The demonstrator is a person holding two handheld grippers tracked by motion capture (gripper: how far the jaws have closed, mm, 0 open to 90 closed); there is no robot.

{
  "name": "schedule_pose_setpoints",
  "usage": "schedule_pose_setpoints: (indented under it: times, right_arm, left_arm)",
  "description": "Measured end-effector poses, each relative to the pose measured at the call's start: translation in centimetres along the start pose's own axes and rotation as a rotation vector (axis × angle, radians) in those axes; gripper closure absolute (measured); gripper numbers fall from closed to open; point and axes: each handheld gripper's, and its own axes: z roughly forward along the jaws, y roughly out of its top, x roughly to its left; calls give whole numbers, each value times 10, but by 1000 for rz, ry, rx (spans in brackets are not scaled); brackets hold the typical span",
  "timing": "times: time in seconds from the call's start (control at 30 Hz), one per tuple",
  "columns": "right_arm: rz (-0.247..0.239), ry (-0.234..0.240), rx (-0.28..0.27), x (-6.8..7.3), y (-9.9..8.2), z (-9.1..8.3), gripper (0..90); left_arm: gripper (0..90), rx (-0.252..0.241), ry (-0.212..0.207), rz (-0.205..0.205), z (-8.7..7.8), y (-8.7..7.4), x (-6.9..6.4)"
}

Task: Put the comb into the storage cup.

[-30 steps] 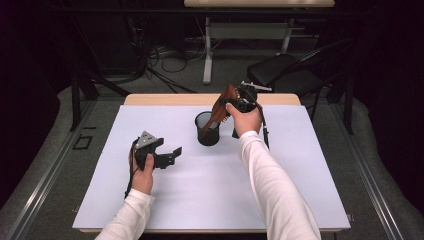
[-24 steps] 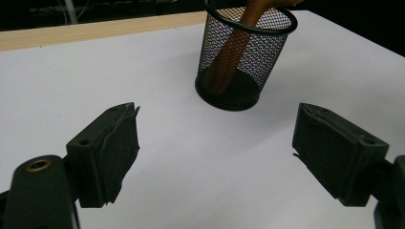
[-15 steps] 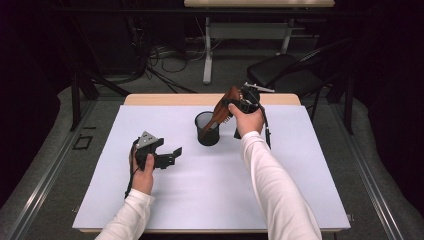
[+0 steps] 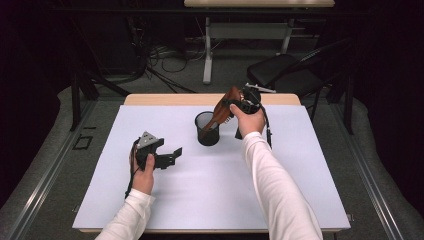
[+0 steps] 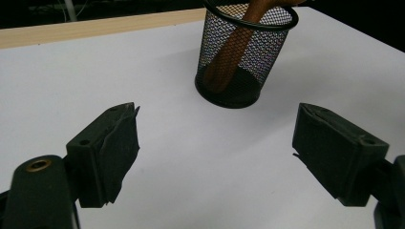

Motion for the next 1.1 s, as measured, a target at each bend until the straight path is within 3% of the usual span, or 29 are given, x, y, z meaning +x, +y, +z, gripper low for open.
schedule_pose_setpoints:
  times: [0.37,0.57,0.77,0.87,1.1]
  right_arm:
    - [-5,0,6,-1,1,-1,448]
    - [24,10,19,-4,1,-2,449]
    - [6,20,6,-5,0,-2,445]
    - [21,27,-7,-6,-1,-2,443]
    - [-15,22,-19,-5,-2,-2,407]
  left_arm:
    - [161,2,2,1,0,0,0]
    - [161,4,1,1,0,0,0]
    - [161,4,1,4,0,0,0]
    - [161,3,2,1,0,0,0]
    - [161,4,2,3,1,0,0]
